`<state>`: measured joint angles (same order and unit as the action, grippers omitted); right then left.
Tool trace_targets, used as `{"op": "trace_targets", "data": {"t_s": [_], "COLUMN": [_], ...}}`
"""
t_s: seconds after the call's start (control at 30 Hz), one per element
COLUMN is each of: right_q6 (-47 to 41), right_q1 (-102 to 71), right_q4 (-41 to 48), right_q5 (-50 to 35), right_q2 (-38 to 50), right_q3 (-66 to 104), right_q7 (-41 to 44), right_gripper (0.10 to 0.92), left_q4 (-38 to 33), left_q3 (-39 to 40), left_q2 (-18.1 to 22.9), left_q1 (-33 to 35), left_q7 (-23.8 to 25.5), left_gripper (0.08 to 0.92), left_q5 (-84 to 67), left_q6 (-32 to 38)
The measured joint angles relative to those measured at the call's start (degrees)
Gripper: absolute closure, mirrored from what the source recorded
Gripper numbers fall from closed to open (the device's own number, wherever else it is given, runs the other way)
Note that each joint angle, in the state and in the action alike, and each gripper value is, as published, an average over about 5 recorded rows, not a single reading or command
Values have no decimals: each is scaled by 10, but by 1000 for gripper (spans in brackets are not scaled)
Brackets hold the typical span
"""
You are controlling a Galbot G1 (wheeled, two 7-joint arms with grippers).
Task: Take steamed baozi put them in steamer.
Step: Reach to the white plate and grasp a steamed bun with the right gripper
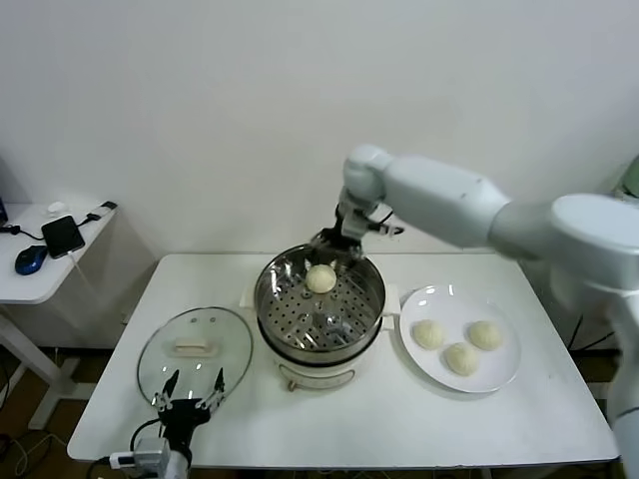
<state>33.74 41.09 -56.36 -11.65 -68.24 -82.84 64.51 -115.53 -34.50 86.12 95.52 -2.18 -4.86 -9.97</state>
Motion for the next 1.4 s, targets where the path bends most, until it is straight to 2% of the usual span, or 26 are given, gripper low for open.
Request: {"op": "trace_targets", "data": {"t_s": [0.3, 0.57, 0.93, 1.4], "right_q6": [-165, -317, -433, -490], "right_q1": [71, 20, -101, -181], "right_q4": [-62, -125, -118, -83], "right_q5": [-121, -180, -199, -190], "right_q2": [136, 214, 216, 182], "right_q3": [-147, -166, -113, -73], "right_q7": [-9, -68, -135, -176], "right_gripper": [203, 203, 203, 203], "left_q4": [-8, -12, -12, -15], "left_q3": [-5, -9, -8, -6], "left_q2": [1, 2, 8, 10], "left_q1": [3, 6, 14, 21], "left_q7": [-2, -2, -3, -4], "left_gripper": [177, 177, 177, 177], "left_q5": [-4, -5, -3, -2], "left_q6": [3, 3, 7, 14]}}
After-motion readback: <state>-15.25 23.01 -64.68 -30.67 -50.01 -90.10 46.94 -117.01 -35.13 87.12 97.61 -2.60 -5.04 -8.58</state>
